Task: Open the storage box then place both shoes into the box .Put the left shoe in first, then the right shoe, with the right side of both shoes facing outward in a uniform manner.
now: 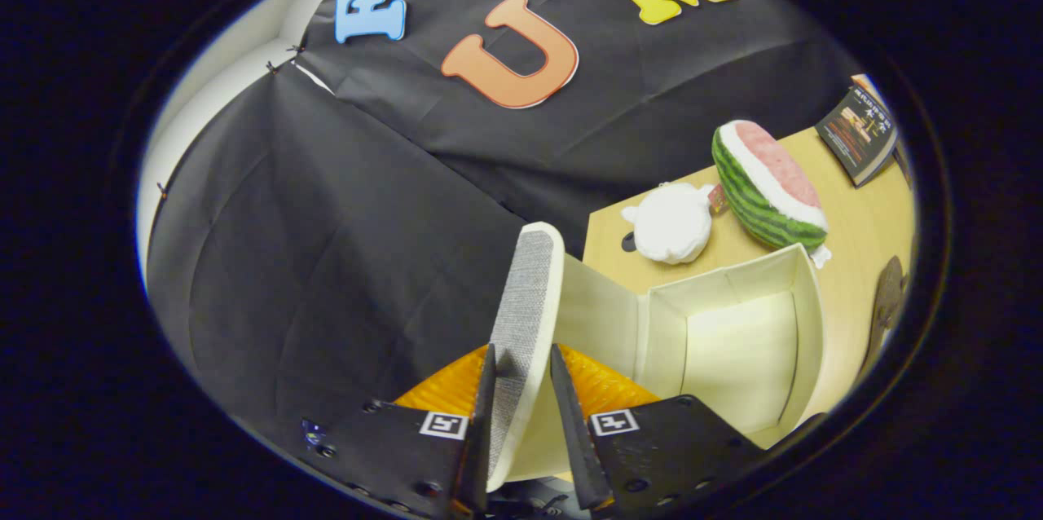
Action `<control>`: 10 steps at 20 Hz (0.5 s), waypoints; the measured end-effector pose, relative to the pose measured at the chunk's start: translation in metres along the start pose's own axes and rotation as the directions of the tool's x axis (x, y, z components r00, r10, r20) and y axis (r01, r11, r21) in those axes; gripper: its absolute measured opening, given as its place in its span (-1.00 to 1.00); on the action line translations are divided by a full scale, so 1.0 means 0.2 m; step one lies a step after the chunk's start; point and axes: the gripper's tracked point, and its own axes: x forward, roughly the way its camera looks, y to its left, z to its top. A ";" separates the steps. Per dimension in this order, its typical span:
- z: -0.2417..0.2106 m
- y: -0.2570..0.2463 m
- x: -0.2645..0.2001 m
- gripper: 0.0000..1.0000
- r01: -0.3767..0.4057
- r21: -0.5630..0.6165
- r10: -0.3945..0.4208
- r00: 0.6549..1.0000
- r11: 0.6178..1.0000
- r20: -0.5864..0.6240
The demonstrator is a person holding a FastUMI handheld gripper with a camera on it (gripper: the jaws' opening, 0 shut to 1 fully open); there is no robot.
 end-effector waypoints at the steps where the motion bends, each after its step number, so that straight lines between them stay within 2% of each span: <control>1: -0.01 -0.01 0.00 -0.04 0.016 0.008 -0.016 1.000 1.000 0.002; 5: -0.01 -0.07 -0.04 0.40 0.041 -0.005 -0.041 0.999 0.999 -0.021; 10: 0.12 -0.26 -0.26 0.90 0.092 -0.074 -0.090 0.996 0.993 0.021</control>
